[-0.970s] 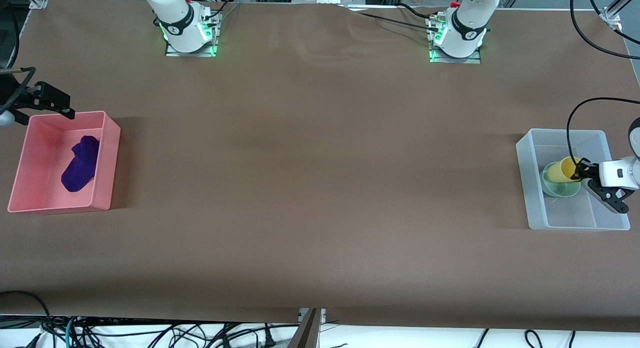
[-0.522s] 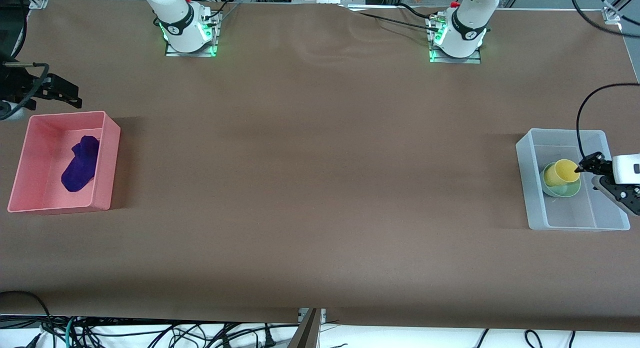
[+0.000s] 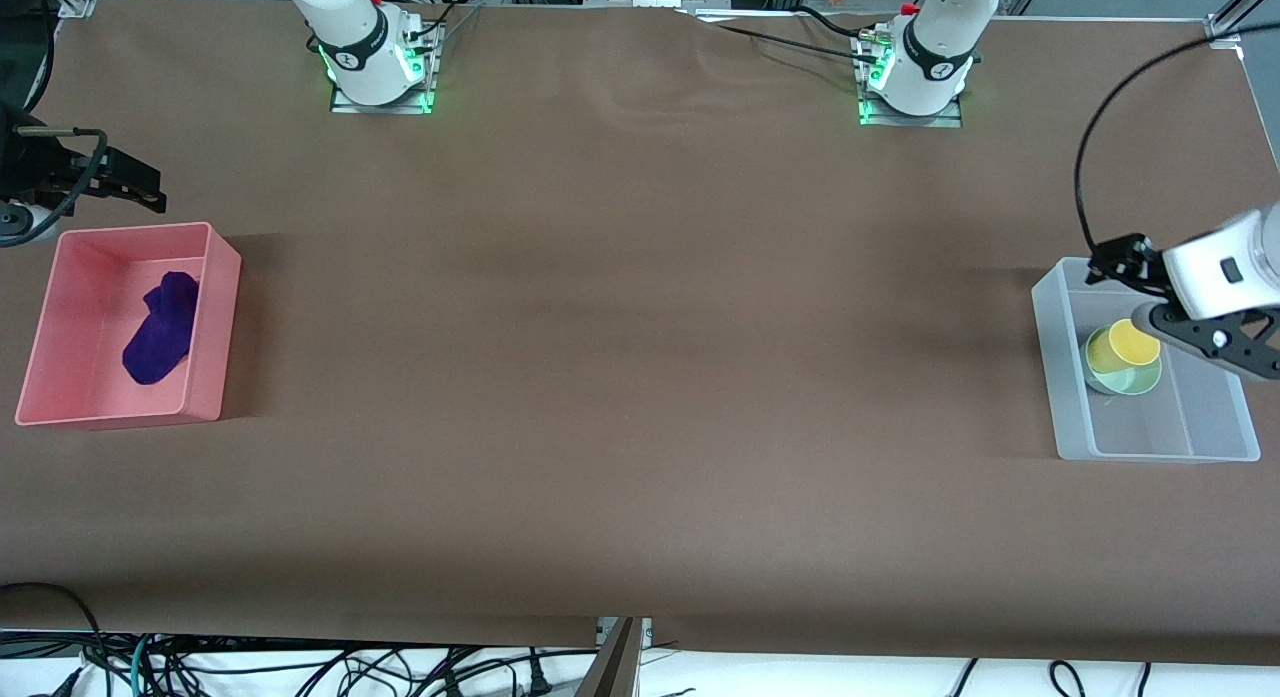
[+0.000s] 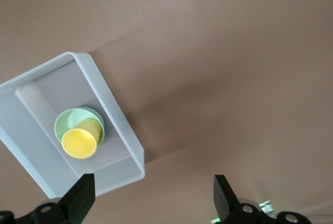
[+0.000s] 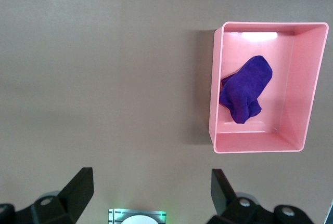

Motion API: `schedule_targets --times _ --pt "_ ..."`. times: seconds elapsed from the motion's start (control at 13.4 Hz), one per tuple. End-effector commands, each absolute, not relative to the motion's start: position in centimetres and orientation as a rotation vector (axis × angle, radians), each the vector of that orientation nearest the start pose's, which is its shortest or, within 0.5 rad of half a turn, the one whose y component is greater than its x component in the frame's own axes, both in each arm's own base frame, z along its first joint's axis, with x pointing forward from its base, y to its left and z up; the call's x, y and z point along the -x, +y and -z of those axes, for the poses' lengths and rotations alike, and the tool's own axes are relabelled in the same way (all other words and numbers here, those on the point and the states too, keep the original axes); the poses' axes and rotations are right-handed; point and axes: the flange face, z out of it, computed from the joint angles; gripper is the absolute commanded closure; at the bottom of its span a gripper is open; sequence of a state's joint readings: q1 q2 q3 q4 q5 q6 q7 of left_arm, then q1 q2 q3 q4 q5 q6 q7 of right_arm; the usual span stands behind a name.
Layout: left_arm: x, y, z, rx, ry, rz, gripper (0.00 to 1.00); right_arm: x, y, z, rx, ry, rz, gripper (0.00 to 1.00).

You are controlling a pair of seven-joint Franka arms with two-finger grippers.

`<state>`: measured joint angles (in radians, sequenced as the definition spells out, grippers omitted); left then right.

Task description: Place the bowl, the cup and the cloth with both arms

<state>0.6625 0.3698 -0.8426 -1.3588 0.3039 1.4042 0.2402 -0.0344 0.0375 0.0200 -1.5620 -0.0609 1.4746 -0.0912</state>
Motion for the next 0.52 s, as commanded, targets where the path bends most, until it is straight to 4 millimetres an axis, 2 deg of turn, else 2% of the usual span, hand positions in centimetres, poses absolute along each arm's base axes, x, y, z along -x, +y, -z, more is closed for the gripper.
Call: schedule_targets --times 0.0,0.07,0.22,0.45 --pt "-61.3 -1.3 -57.8 3.063 0.434 -0.226 0.0 -55.5 -1.5 -60.5 3.187 -0.1 -0.217 0.0" --pt "-60.8 -2.3 -57.9 3.098 0.372 -0.208 0.0 -55.5 -1.5 -60.4 3.186 -0.1 -0.225 0.0" --pt "-59.1 -2.0 -57.3 3.176 0.265 -0.16 0.0 -55.5 -1.5 -60.4 3.184 -0.1 -0.224 0.0" --pt "-55.9 -2.5 -56.4 3.149 0.186 -0.024 0.0 -55.5 -1.2 -60.4 3.186 -0.11 -0.224 0.0"
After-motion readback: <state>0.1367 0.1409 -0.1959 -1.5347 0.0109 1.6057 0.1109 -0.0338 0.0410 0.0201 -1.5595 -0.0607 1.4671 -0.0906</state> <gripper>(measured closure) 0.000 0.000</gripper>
